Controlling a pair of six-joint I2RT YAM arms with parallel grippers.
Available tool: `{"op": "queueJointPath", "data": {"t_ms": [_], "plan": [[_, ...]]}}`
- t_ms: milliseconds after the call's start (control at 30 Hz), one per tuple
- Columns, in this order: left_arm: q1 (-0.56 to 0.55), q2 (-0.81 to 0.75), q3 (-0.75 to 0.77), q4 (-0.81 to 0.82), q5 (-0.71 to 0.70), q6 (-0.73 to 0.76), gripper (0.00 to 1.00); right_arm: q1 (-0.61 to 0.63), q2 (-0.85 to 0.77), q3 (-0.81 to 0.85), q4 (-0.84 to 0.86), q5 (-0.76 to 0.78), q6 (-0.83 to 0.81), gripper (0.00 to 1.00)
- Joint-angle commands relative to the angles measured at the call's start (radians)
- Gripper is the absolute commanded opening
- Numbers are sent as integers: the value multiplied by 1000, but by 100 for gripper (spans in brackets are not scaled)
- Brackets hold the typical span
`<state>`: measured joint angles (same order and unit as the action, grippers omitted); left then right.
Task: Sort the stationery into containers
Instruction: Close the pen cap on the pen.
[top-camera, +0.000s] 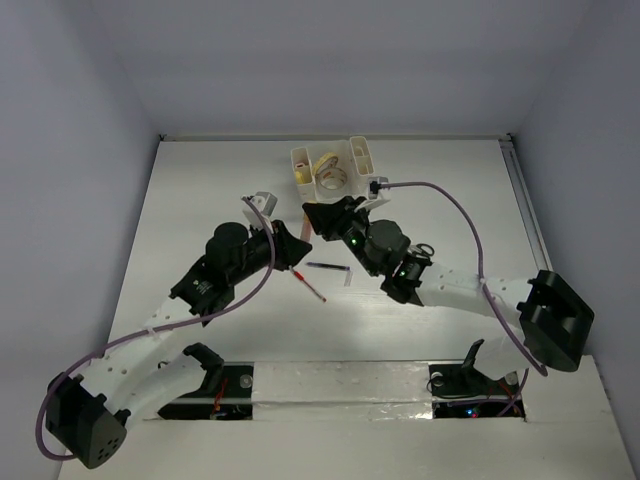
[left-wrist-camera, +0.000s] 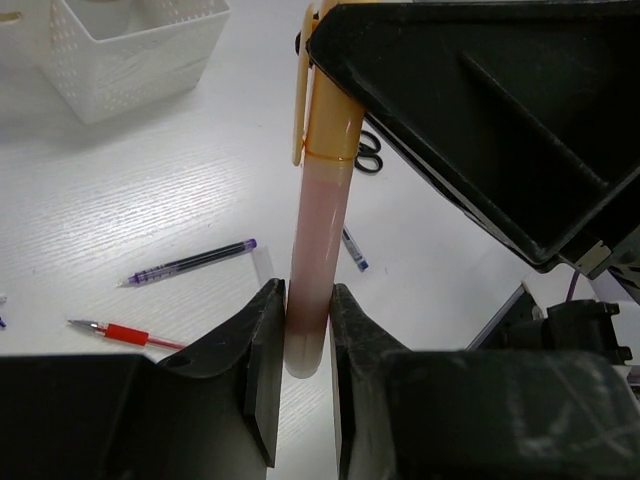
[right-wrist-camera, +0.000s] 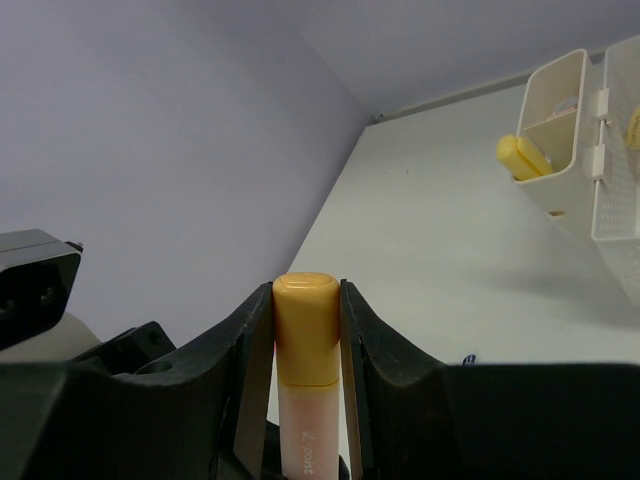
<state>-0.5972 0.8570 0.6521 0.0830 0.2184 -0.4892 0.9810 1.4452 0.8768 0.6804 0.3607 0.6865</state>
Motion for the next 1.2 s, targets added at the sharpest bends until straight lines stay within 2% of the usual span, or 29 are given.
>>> {"op": "queueJointPath", "data": {"t_ms": [0,200,433,767,900,1033,1167], "plan": [[48,5,109,245,-243,11,0,67,-38,-73,-157,-206,33,0],[48,-1,135,218,-237,20,0,67,-66,-90,-234,-255,2,0],[48,14,257,155,-223,50,0,97,-55,-163,-242,-305,-7,0],[48,79,389,116,-182,77,0,255,15,-162,-231,-255,16,0],[48,96,434,86,-174,89,0,274,37,-157,-223,-249,27,0],[48,85,439,44,-146,95,0,274,-15,-136,-274,-122,4,0],[48,36,368,-31,-107,106,0,202,-71,-58,-331,-46,-54,0]]}}
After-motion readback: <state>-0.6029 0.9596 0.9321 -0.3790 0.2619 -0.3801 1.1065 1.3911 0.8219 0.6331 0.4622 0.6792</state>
